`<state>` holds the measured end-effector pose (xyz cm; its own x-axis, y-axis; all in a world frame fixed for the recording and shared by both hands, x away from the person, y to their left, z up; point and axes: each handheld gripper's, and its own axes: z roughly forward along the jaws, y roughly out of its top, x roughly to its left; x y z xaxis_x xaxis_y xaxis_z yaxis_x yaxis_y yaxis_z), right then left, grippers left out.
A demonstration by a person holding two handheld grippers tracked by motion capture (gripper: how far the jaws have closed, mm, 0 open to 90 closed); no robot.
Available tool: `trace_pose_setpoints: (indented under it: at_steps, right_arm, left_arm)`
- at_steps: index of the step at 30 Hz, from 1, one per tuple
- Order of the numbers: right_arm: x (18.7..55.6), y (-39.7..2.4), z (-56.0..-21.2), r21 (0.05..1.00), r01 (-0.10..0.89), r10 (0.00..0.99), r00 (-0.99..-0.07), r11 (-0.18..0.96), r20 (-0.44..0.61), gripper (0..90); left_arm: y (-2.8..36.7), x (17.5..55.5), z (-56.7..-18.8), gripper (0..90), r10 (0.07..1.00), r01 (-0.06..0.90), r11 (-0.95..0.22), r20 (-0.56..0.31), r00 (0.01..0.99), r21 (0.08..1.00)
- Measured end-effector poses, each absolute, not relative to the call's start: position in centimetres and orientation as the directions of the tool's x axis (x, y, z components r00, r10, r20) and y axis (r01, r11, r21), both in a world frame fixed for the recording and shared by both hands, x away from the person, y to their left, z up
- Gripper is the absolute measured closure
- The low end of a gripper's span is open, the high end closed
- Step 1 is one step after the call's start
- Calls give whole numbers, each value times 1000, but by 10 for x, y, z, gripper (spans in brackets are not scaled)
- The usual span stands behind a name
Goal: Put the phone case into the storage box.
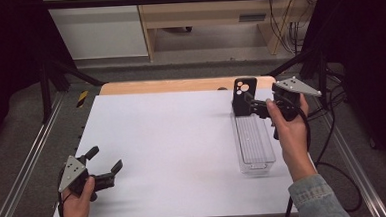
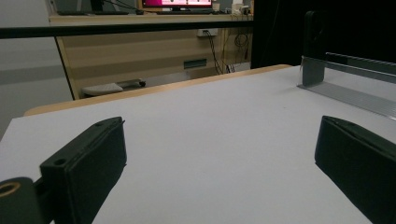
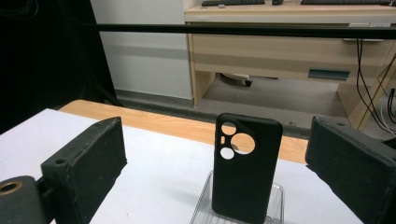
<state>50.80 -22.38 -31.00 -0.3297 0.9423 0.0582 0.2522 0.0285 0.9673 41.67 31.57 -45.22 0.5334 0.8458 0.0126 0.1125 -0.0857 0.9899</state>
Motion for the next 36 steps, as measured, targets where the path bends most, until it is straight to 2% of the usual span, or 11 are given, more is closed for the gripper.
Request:
trace_pose_setpoints:
  at_steps: [12, 15, 23, 36]
  right_arm:
    - [495, -237, -303, 979, 205, 940, -336, 15, 56, 53]
    - [492, -241, -302, 984, 179, 940, -339, 17, 46, 51]
    - [483, -251, -301, 994, 111, 940, -340, 5, 33, 38]
    - [474, -262, -300, 995, 98, 929, -370, 29, 9, 35]
  left_arm:
    - [322, 417, -452, 23, 853, 119, -45, -23, 521, 992]
    - [323, 417, -452, 23, 848, 123, -14, -53, 527, 992]
    - [326, 416, -452, 23, 853, 124, -12, -55, 519, 992]
    - [325, 412, -450, 21, 832, 127, -3, -68, 551, 992]
